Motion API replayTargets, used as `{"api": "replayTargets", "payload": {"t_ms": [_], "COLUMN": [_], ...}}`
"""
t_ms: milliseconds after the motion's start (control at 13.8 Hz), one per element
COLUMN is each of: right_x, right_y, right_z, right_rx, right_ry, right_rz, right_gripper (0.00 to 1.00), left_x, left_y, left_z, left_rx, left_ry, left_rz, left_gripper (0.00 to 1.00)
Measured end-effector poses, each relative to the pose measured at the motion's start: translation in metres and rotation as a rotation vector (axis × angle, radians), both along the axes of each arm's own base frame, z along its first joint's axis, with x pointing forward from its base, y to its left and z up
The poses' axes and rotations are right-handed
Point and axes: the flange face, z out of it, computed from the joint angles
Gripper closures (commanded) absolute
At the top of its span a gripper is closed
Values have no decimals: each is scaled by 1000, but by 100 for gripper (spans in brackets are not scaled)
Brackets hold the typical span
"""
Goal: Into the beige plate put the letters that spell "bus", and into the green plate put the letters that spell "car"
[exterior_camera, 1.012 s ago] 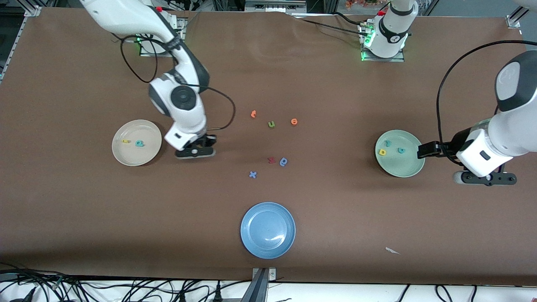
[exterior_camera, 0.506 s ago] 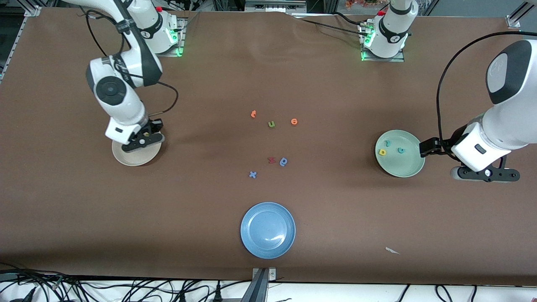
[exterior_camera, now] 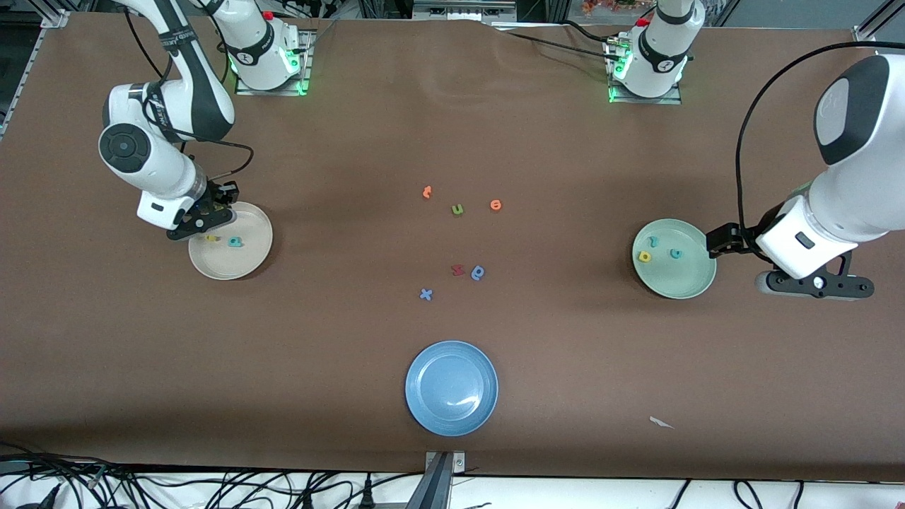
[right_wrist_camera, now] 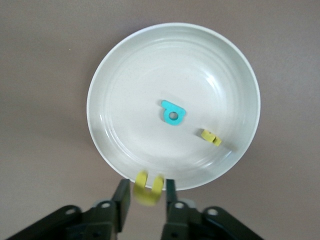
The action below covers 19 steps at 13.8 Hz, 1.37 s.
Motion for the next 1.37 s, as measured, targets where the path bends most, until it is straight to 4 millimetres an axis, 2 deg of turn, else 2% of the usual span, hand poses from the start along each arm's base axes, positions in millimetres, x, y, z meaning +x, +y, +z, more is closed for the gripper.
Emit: {"api": "replayTargets", "payload": {"t_ms": [289,434,506,795,1012,1374], "right_x": [-2,2,8,39,52,54], "right_y": [2,4,7,36,39,39], "right_z": [20,39,54,146,195,300], "right_rx": [46,48,42,25,29,26], "right_ry": [-10,-17,-14,-44,-74,-80], "right_rz": [-62,-78,-93,-141,-145,-159], "right_gripper": [0,0,0,0,0,0], "left_x": [-3,-3,-2,-3,-1,-1], "left_y": [7,7,7,7,7,3], "left_z": [1,0,0,-1,-4,-4], "left_rx": [9,8,8,8,8,7], "left_ry": [-1,-3,-3,-2,-2,-8], "left_rz": [7,6,5,5,5,-1], "left_gripper": [0,0,0,0,0,0]}}
